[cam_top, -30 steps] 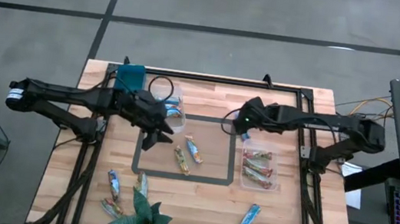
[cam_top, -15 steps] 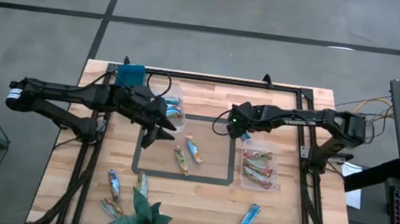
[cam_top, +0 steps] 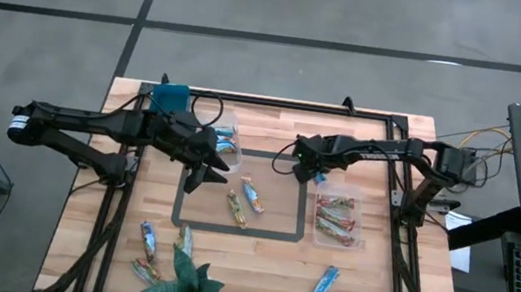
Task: Pick and place Granola Bars by type
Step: Put the blue granola bar into the blue bin
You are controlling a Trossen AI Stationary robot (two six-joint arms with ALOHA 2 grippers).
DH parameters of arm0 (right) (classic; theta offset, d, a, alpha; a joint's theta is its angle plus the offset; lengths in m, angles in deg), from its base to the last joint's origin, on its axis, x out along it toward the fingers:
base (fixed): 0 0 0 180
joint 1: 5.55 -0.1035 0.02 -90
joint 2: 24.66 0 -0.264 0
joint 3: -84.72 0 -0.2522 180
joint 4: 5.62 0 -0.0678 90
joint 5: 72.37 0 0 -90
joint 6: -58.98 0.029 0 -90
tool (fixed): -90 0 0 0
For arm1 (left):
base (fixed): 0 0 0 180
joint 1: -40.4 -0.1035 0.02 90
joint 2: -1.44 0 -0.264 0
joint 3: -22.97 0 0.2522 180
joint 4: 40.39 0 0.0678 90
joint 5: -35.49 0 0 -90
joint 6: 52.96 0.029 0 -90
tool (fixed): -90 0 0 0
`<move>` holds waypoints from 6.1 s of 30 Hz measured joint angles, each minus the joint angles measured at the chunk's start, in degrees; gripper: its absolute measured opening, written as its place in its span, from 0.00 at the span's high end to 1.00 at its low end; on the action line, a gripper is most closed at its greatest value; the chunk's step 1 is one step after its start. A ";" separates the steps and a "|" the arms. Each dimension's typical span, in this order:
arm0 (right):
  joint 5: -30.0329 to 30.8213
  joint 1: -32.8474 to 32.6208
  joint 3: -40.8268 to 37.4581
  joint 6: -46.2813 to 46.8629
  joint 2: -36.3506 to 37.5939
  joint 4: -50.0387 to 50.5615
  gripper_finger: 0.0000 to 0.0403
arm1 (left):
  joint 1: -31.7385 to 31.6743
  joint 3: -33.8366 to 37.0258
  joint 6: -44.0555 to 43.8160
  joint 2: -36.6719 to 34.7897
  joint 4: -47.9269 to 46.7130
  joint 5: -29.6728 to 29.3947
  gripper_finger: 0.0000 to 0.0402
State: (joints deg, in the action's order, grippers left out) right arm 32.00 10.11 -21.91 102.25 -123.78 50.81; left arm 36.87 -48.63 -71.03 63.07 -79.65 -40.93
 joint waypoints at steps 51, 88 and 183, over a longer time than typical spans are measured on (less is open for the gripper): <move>-3.89 -0.27 18.31 -14.09 14.15 1.07 0.97 | -0.36 -12.32 3.92 -6.26 0.36 -10.76 0.59; -10.56 -19.45 61.36 -29.67 -2.28 -4.19 0.97 | -1.01 -20.61 4.74 -2.88 4.51 -10.21 0.31; -5.33 -23.69 54.85 -38.49 7.77 17.81 0.70 | -48.62 -45.58 60.25 33.56 -51.47 -37.60 0.97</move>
State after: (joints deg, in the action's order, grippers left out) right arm 26.67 -13.59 32.94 63.76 -116.01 68.63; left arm -11.75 -94.21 -10.78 96.63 -131.12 -78.52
